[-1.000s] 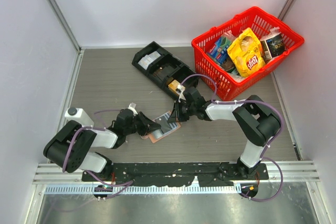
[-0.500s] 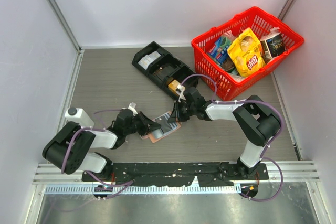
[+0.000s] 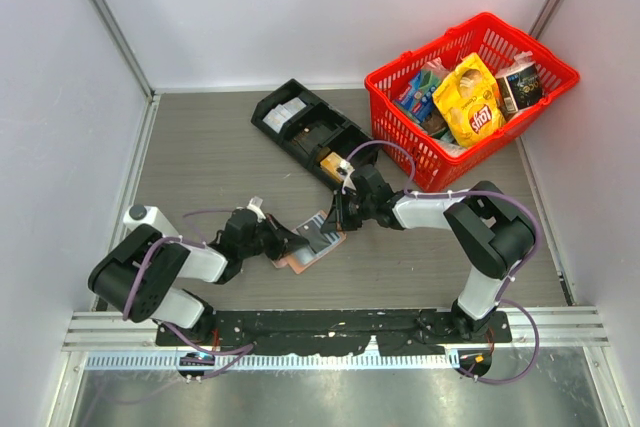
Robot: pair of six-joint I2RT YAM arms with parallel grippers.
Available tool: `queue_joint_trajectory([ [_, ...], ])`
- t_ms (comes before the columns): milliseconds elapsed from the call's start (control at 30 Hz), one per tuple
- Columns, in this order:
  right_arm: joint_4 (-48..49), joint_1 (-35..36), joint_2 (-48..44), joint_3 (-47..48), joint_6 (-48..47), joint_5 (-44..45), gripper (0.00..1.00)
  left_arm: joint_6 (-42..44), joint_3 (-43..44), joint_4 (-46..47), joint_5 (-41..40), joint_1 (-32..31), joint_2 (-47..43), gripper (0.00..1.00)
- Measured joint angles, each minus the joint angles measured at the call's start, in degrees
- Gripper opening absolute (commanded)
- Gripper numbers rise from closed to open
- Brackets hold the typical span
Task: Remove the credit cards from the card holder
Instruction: Remove the credit card from the card holder.
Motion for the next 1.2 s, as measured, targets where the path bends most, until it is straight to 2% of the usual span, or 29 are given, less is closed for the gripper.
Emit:
queue_joint_trajectory([
  [333,0.26,-0.07,0.00,-0.17,0.24,0.11,0.01,-0.70,-0.87,0.61,-0.20,0.00,-1.20,0.00],
  [600,0.20,-0.33,0.00,-0.15,0.42,0.39,0.01,-0.59,-2.51,-5.11,-0.72,-0.31,-7.08,0.00],
  [633,0.20,-0.35,0.00,-0.15,0.42,0.39,0.01,-0.50,-2.51,-6.12,-0.94,-0.31,-7.63,0.02],
  [700,0.17,-0.37,-0.02,-0.15,0.42,0.37,0.01,-0.39,-2.51,-7.43,-1.33,-0.31,-8.22,0.17],
  [833,0.11,-0.37,-0.11,-0.11,0.37,0.42,0.01,0.09,-2.47,-8.52,-1.90,-0.31,-8.39,0.30],
  [1033,-0.24,-0.37,-0.11,0.07,0.37,0.44,0.01,0.57,-0.13,-7.74,-2.03,-0.33,-6.21,0.36],
  [1200,-0.22,-0.37,-0.11,0.07,0.37,0.42,0.01,0.28,1.36,-4.87,-1.75,-0.31,-1.40,0.35],
])
